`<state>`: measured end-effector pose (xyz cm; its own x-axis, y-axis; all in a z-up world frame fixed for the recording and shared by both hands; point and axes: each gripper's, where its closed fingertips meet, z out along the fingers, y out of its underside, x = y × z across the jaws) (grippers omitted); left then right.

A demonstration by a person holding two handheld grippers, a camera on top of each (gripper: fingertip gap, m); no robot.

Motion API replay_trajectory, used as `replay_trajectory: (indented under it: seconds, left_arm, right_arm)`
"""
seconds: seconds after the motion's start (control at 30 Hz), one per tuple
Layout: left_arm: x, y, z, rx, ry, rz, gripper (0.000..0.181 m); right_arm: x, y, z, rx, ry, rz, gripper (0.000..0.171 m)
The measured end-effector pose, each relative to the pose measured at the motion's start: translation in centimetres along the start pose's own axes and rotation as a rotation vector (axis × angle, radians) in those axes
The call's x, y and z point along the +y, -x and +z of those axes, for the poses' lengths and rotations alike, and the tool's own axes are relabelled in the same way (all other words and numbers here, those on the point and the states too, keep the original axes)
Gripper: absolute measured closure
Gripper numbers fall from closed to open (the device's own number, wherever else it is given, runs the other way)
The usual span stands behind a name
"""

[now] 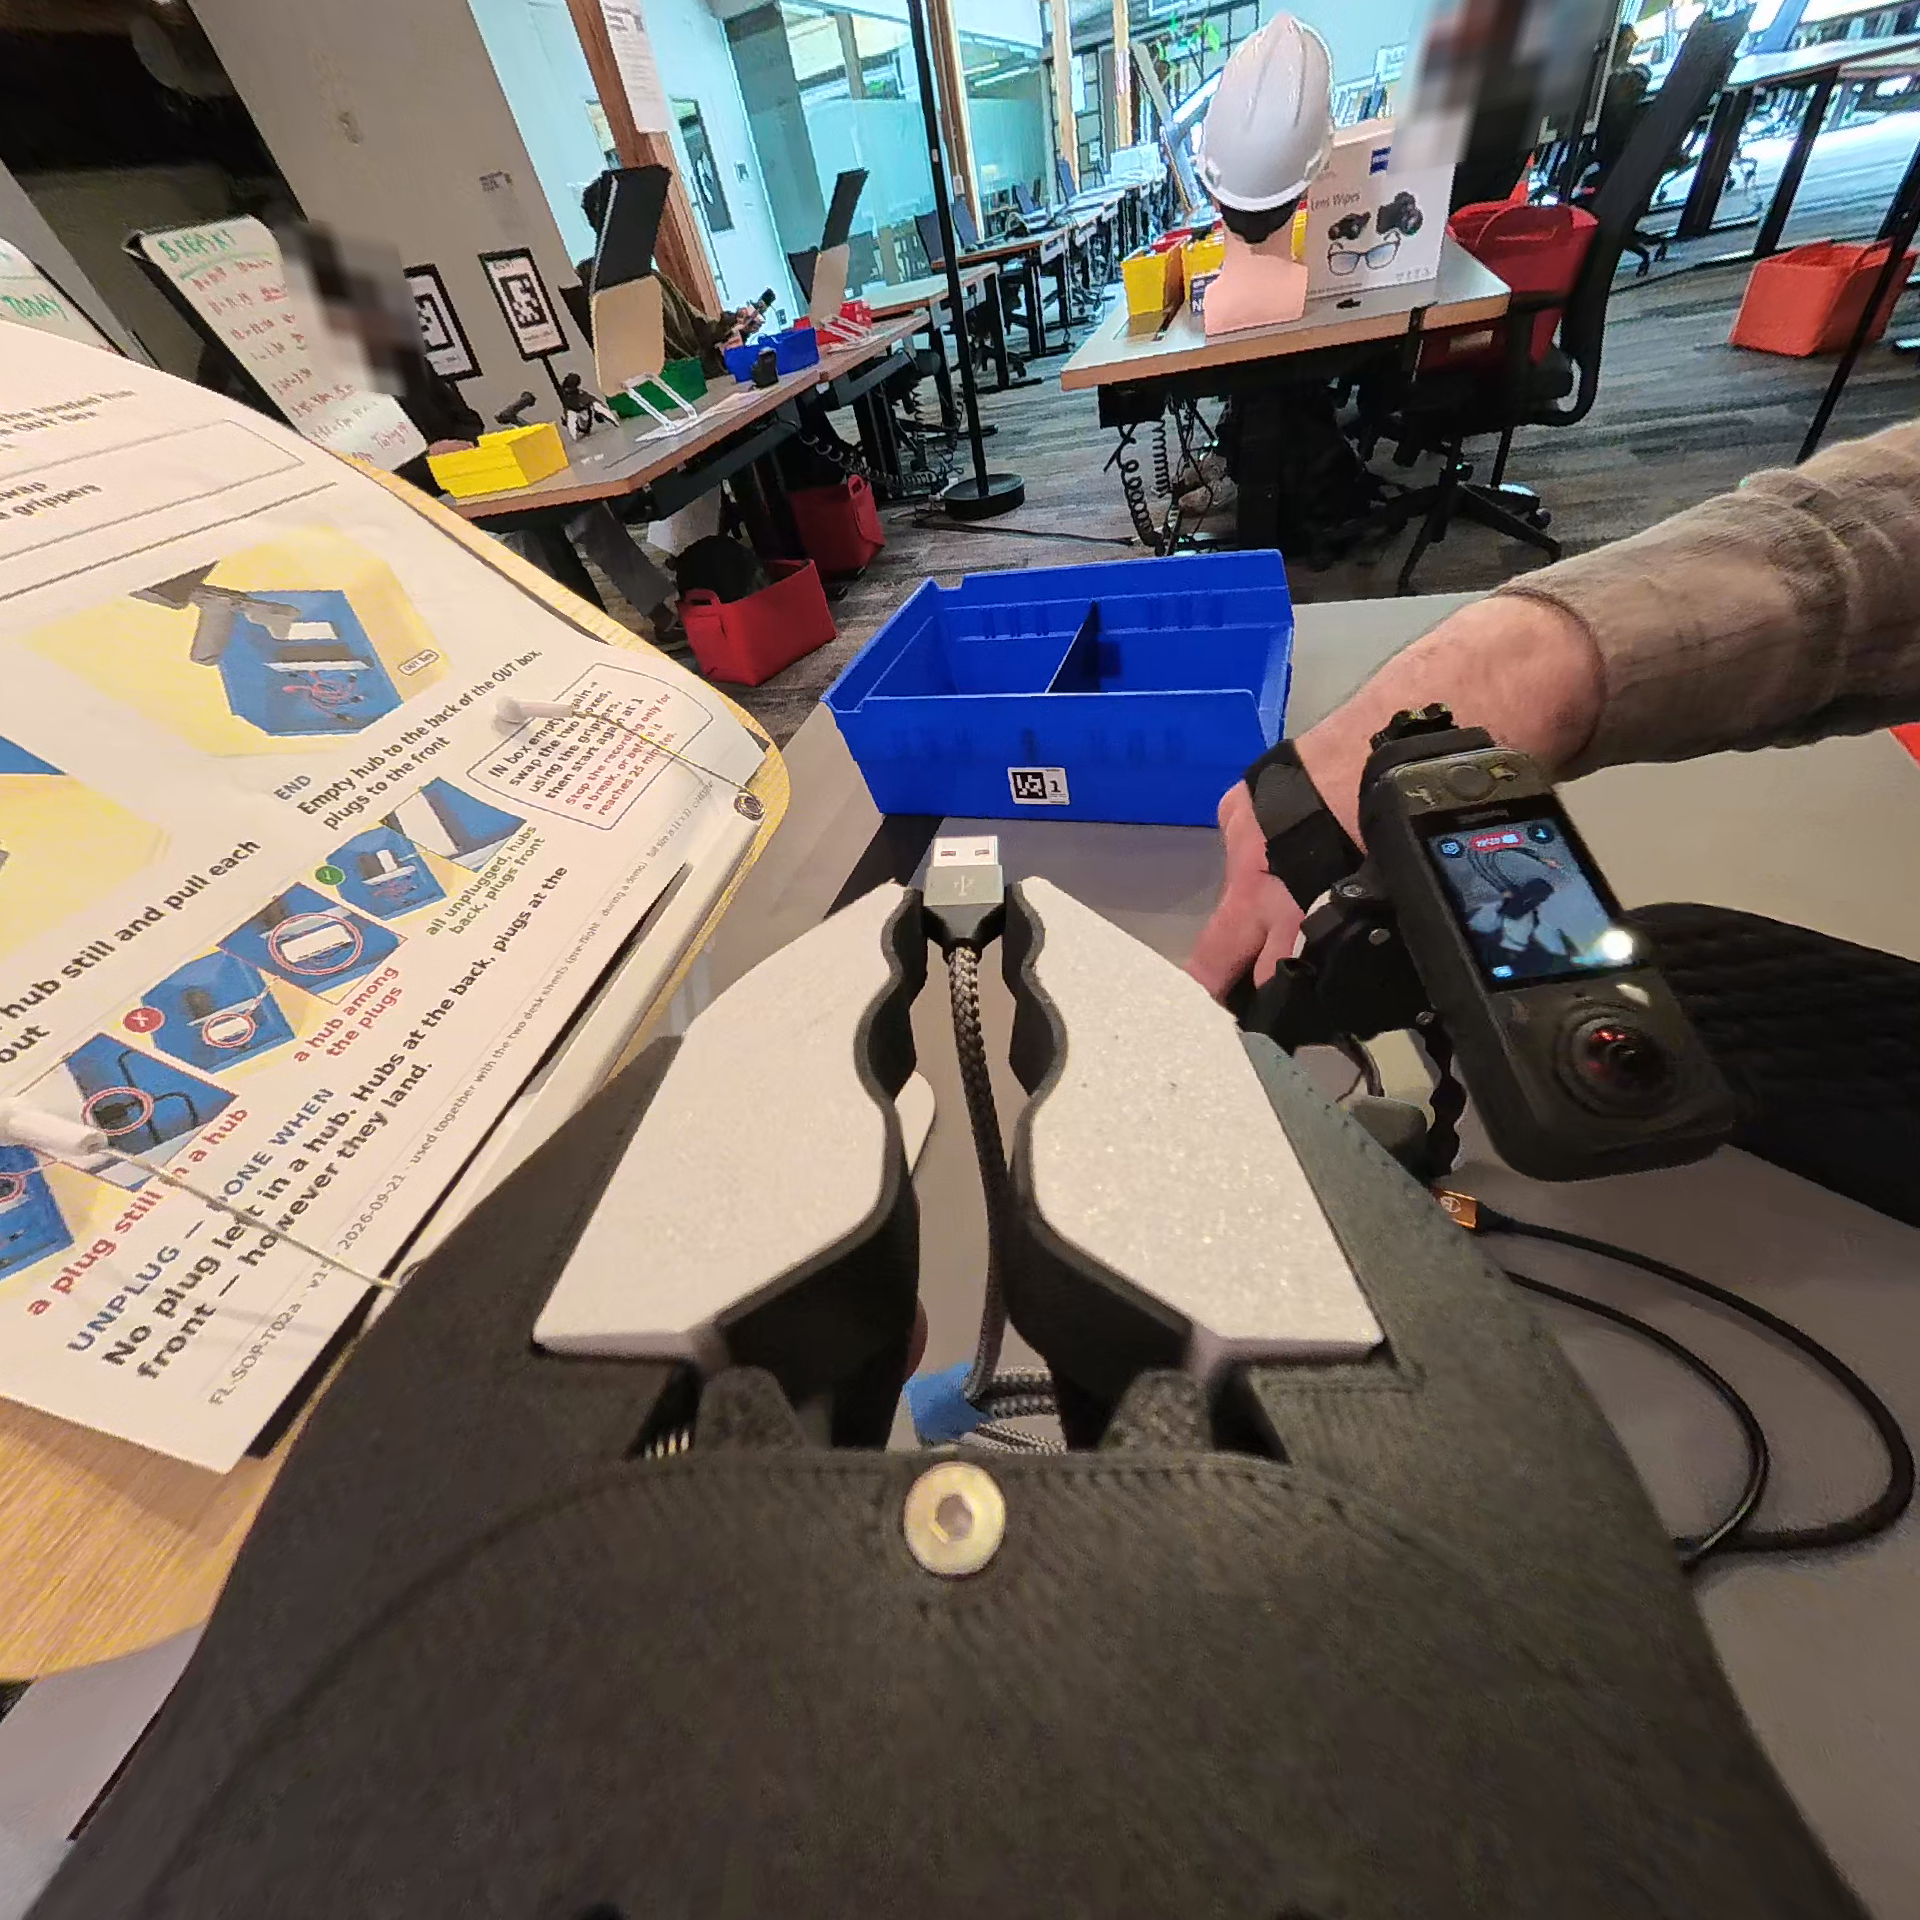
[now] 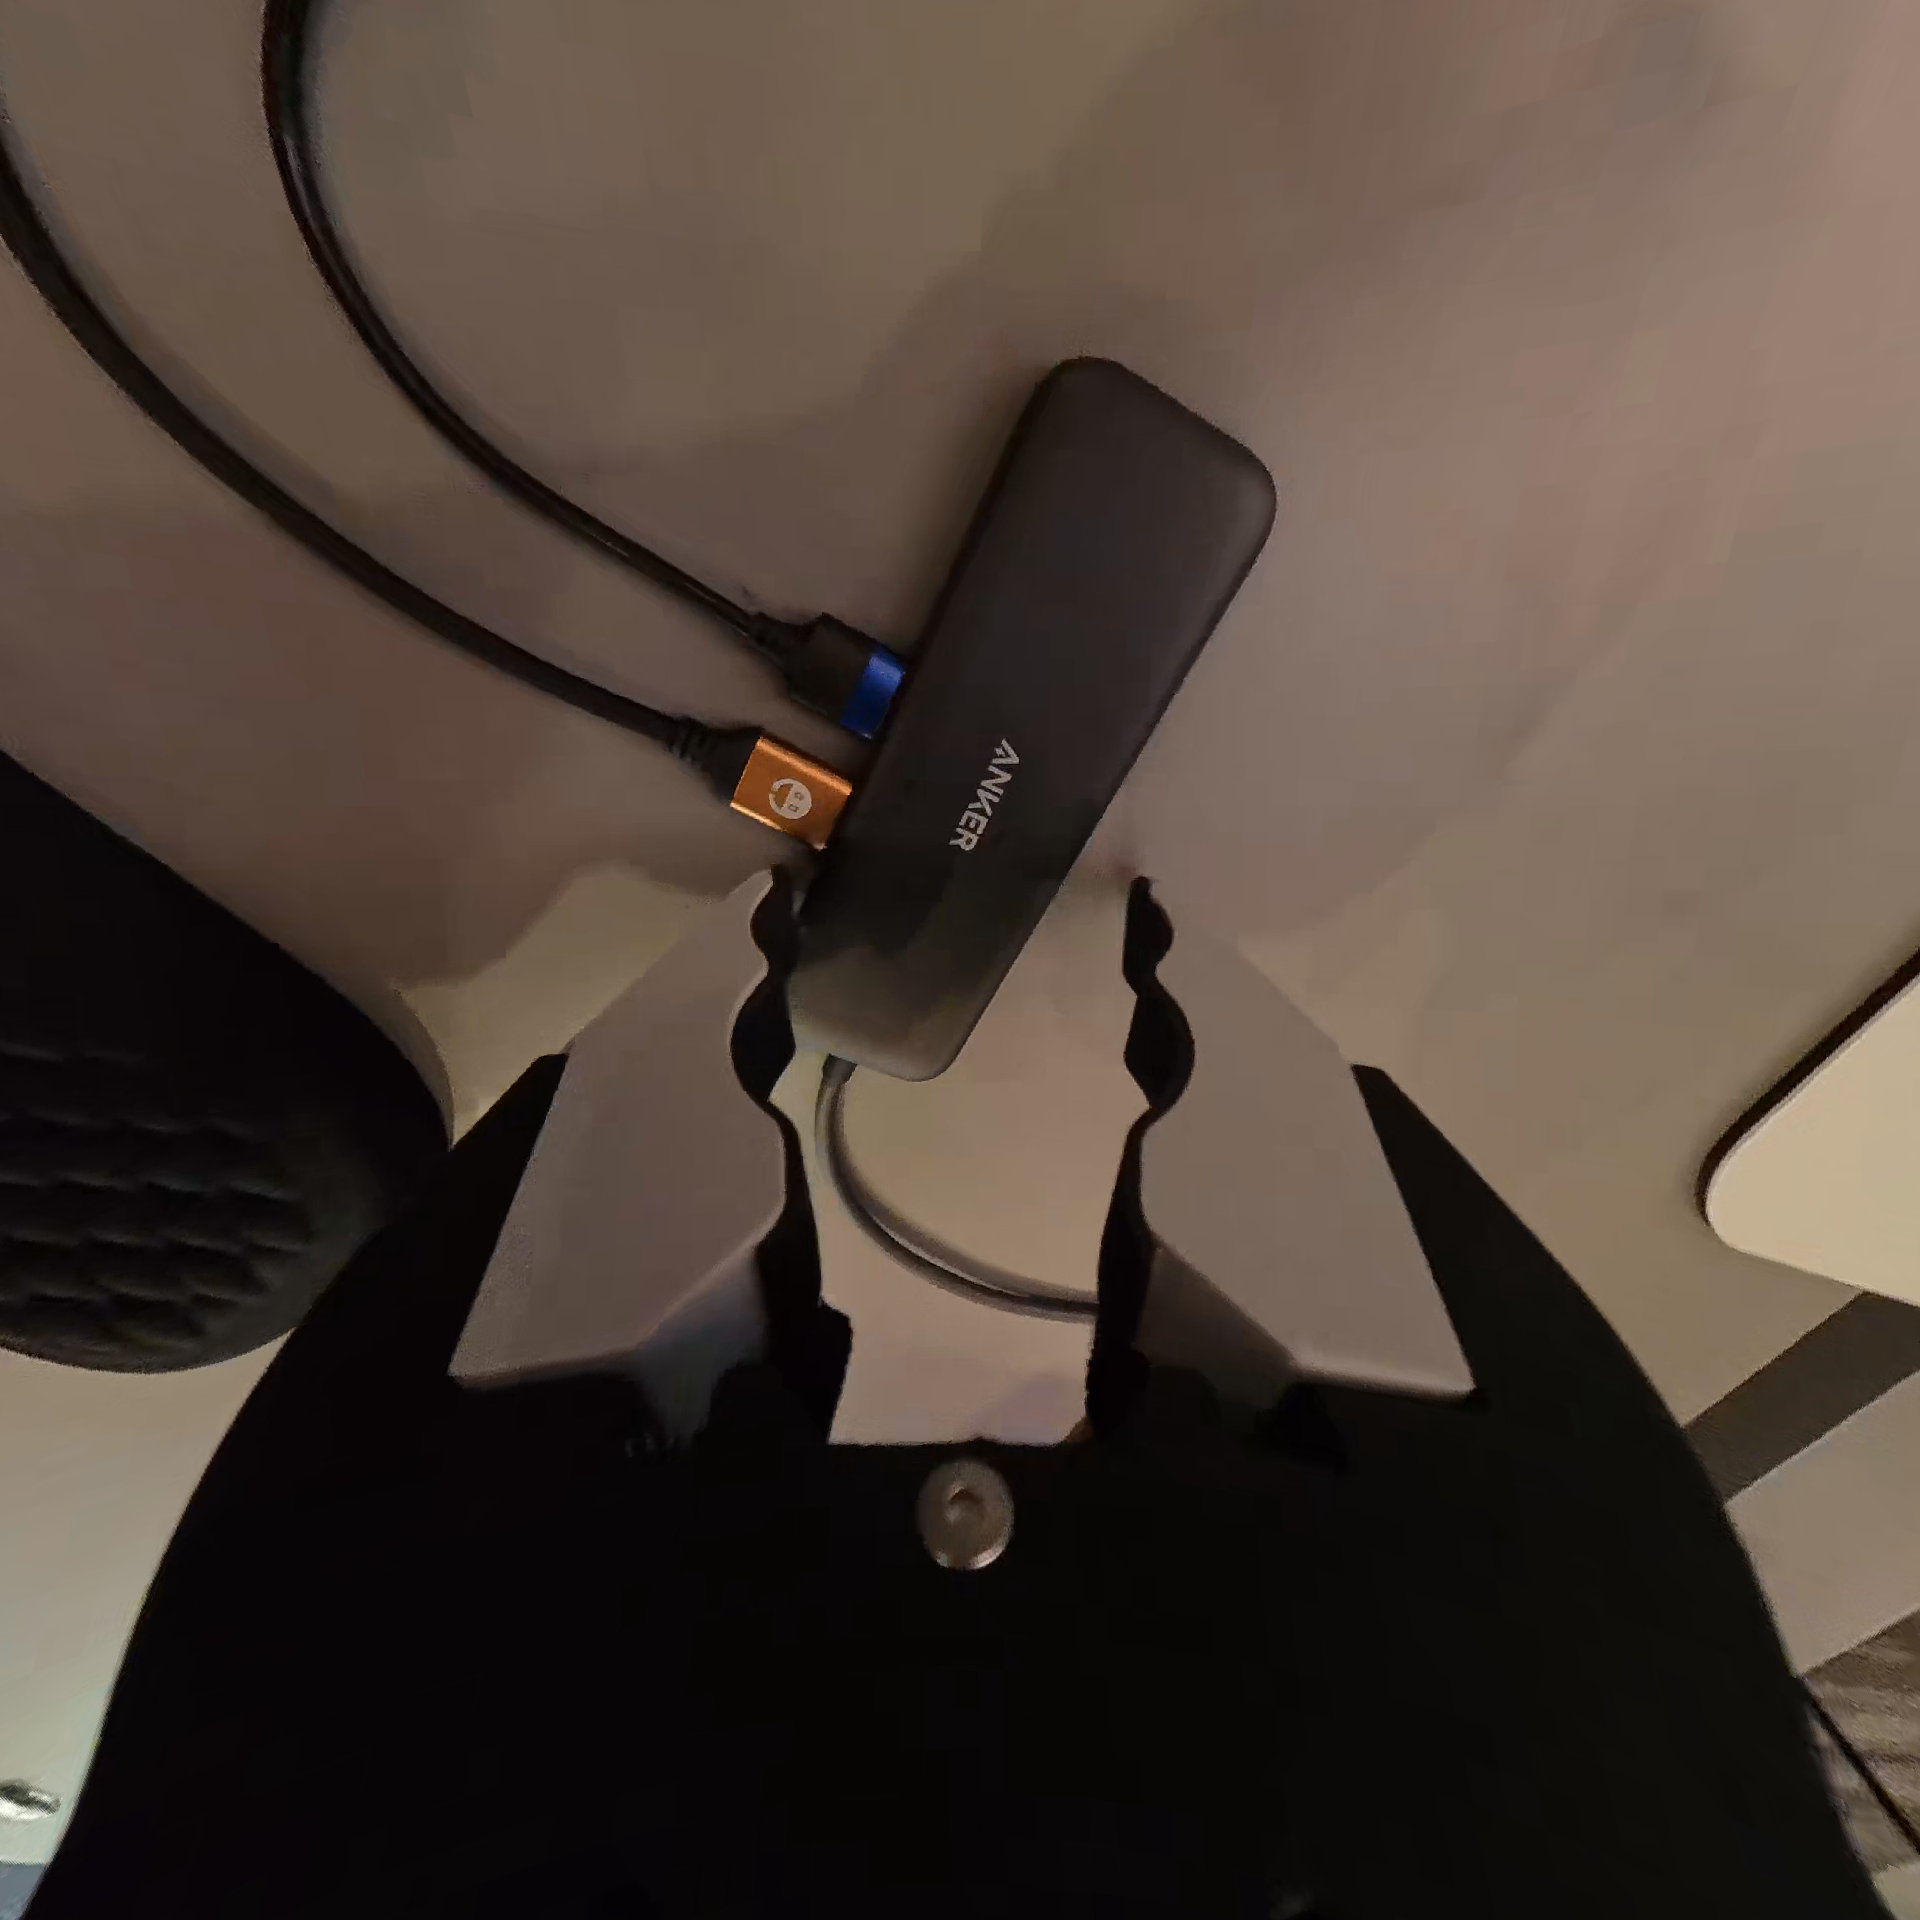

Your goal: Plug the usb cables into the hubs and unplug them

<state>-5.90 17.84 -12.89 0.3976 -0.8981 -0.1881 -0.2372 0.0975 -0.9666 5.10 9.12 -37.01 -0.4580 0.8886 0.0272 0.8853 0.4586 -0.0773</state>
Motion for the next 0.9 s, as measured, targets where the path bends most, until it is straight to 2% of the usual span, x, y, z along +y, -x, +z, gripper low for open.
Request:
replay_trajectory:
  seconds: [0.13,0.27,0.33,0.67,0.9]
  left_arm:
    - [-0.4,0.3,-0.7,-0.004,-0.022,-0.005,0.167]
    - [-0.3,0.5,-0.9,-0.017,-0.012,0.005,0.167]
    - [-0.4,0.5,-0.9,-0.013,-0.017,0.004,0.167]
    - [0.4,0.5,-0.2,-0.007,0.008,-0.004,0.167]
    - [1.5,1.3,0.2,-0.034,0.044,-0.009,0.167]
  right_arm:
    - [0.6,-0.1,-0.1,0.035,0.000,0.115,0.098]
    - [0.7,0.2,-0.1,0.051,-0.021,0.215,0.107]
    - [0.4,0.5,-0.1,0.043,-0.048,0.242,0.129]
    - [0.3,0.5,-0.6,0.111,-0.187,0.358,0.131]
    - [0.5,-0.9,-4.7,0.260,-0.395,0.465,0.131]
